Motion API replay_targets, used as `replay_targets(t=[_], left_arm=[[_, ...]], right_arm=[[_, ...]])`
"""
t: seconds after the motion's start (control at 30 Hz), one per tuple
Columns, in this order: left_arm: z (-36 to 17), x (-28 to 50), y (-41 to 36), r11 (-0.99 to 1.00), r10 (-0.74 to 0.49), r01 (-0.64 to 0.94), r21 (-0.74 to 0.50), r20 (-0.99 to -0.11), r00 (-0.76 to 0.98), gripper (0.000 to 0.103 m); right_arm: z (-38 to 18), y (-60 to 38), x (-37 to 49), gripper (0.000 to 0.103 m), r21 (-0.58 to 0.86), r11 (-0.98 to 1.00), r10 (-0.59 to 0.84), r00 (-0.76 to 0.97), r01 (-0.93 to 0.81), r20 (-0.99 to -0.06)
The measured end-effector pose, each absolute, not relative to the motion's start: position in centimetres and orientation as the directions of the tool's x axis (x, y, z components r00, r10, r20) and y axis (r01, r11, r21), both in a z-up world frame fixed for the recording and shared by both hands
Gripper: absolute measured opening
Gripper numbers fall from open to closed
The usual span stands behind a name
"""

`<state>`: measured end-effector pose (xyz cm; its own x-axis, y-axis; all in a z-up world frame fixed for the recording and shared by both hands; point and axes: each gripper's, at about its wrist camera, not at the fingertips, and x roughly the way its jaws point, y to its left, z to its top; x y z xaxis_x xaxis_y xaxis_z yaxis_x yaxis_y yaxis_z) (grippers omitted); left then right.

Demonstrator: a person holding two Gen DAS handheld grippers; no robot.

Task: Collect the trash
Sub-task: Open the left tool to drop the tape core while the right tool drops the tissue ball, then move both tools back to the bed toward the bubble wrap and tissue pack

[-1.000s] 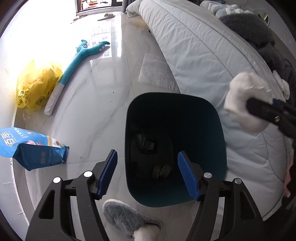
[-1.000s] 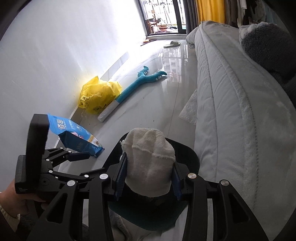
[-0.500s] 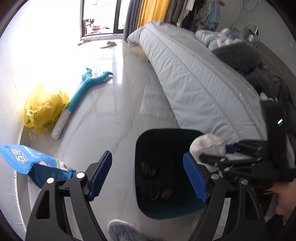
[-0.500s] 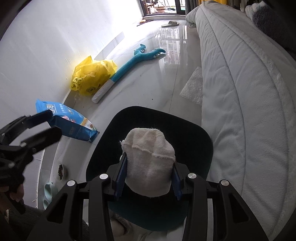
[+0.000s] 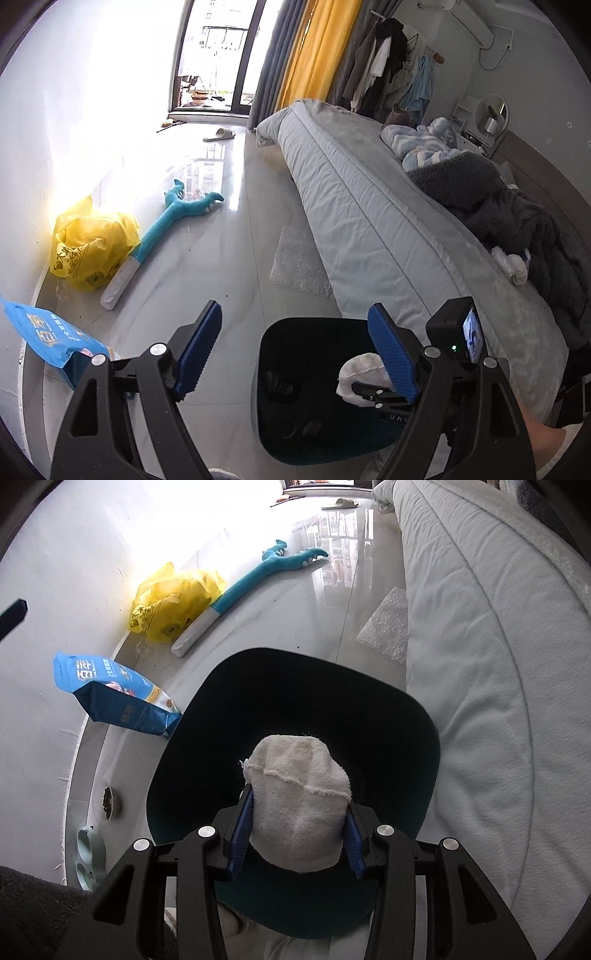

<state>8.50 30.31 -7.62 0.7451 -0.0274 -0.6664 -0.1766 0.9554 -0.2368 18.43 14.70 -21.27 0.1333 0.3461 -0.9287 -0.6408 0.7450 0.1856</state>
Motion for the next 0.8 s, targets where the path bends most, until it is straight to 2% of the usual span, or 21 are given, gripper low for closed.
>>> replay_targets(t=[0.2,0.27,0.53,0.8], left_arm=[[-6.0,8.0,29.8,0.958,-0.013,-0.169,-0.233,-0.62,0.784,0.083],[-5.6,7.9,29.5,0.961,-0.006,-0.164,-0.224,-0.608,0.794,0.083],[-3.6,7.8,28.1,0.962,-0.015,-0.137,-0.238,-0.543,0.84,0.083],[-1.5,8.3,25.6,0.963,-0.018,-0.113,-0.243,-0.481,0.877,0.084]], right_arm=[[-20.7,14.7,18.1,0.058,0.185,0.737,0.354,0.138,-0.65,-0.925],[-20.2,14.7,18.0,0.067,0.185,0.736,0.362,0.148,-0.651,-0.92],[-17.0,13.9,17.6,0.072,0.189,0.714,0.419,0.196,-0.675,-0.886],[-12.7,10.9,17.9,0.073,0.212,0.705,0.525,0.297,-0.677,-0.797]])
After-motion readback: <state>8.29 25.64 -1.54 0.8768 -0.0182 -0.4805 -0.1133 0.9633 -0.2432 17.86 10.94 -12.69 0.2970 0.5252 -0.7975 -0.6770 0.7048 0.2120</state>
